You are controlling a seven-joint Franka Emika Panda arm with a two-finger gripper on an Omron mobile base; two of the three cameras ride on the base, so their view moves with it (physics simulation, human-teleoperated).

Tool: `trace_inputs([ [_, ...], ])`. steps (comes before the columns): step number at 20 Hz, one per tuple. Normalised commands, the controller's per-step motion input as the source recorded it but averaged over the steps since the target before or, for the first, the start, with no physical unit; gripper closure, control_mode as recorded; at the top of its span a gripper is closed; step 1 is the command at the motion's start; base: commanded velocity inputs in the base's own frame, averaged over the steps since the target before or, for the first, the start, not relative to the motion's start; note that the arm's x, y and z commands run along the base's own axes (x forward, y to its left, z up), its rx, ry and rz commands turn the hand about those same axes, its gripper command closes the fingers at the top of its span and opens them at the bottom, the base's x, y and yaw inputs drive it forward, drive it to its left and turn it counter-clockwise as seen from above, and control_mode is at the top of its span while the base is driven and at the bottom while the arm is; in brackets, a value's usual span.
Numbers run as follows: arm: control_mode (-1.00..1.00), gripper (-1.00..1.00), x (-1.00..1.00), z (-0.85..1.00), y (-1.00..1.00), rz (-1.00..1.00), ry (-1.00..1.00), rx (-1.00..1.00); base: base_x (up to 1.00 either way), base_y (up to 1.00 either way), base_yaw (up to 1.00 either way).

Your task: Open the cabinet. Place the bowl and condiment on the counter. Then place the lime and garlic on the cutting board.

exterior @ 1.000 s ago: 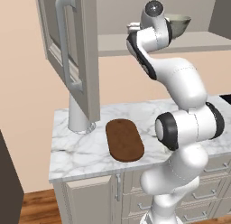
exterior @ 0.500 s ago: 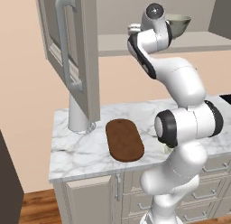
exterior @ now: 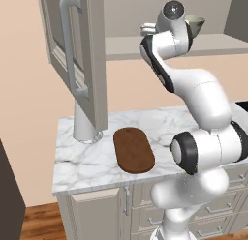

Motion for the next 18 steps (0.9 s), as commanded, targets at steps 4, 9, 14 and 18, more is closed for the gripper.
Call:
trace_inputs([
  [4,-1.0,1.0,-1.0,-0.07,-0.1,0.15,-0.03,0.0,0.0,0.0,0.0],
  [9,-1.0,1.0,-1.0,0.11,-0.19,0.17,-0.03,0.02,0.0,0.0,0.0],
  [14,-1.0,1.0,-1.0,-0.01,-0.2,0.18,-0.01,0.01,0.0,0.0,0.0],
  [18,-1.0,1.0,-1.0,-0.75,-0.13,0.26,0.02,-0.03,0.0,0.0,0.0],
])
